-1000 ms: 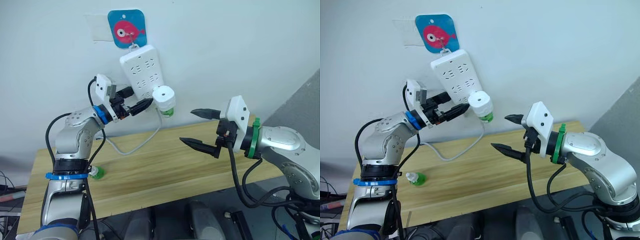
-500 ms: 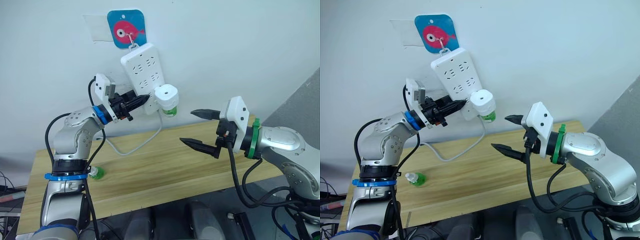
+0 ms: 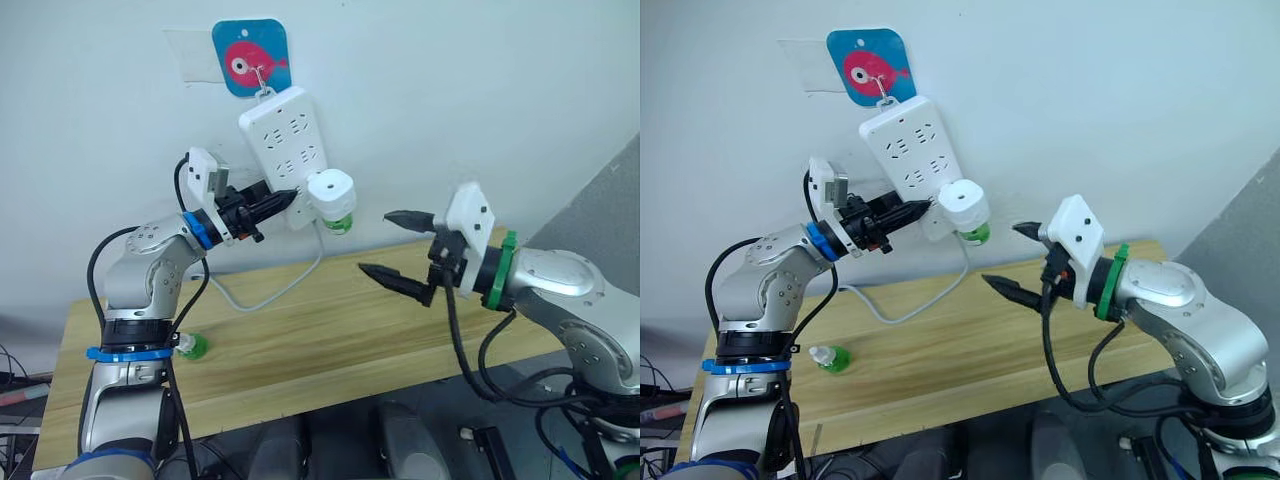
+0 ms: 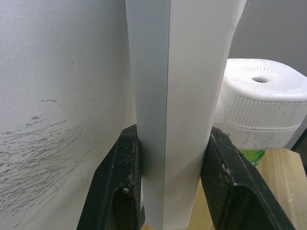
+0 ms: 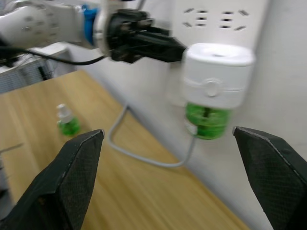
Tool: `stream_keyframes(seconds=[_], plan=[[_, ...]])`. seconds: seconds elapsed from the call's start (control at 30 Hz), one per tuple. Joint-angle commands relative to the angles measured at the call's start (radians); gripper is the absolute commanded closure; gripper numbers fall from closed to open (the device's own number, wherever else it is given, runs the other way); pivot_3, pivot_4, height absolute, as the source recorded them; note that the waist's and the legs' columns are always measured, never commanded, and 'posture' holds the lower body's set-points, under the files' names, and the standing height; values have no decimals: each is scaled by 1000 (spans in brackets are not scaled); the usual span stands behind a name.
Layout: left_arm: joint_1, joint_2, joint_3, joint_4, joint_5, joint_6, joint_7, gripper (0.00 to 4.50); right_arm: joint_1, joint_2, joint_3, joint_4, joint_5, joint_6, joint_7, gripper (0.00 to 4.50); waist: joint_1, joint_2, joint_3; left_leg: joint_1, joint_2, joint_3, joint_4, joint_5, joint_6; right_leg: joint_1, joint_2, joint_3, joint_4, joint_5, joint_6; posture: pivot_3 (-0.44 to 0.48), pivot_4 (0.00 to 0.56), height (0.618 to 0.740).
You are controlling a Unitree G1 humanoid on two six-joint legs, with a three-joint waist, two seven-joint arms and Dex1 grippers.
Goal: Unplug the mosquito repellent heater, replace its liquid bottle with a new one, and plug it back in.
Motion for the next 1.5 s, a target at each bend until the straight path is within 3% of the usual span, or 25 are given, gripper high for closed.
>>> stream_keyframes(seconds=[0.03, 0.17, 0.43, 1.2, 1.5], plan=[[-18, 16, 23, -8, -15, -6, -2, 3213, -41, 48, 35, -61, -34, 63, -118, 0, 0, 0, 0, 0, 0, 0, 0, 0, 0, 0, 0, 0, 0, 0, 0, -293, 222, 734], [-21, 22, 22, -13, -16, 1, -1, 3213, -80, 151, 74, -59, -70, 133, -241, 0, 0, 0, 0, 0, 0, 0, 0, 0, 0, -1, 0, 1, 1, 0, 0, -290, 232, 734], [-32, 25, 12, -13, -12, 10, -3, 3213, -158, 279, 181, 66, -206, 89, -331, 0, 1, 1, 0, 0, 0, 1, 0, 0, 0, -2, 0, 1, 1, 0, 0, -278, 244, 734], [-38, 28, 12, -26, -12, 23, -3, 3213, -252, 459, 278, 353, -420, -110, -280, 0, 2, 1, 1, 0, 0, 1, -1, 0, 0, -3, 0, 1, 1, 0, 0, -245, 240, 734], [-40, 34, 13, -18, -11, 20, -7, 3213, -261, 494, 276, 390, -458, -132, -258, 0, 2, 2, 1, 0, 0, 1, -1, 0, 0, -4, 0, 2, 1, 0, 0, -242, 242, 734]])
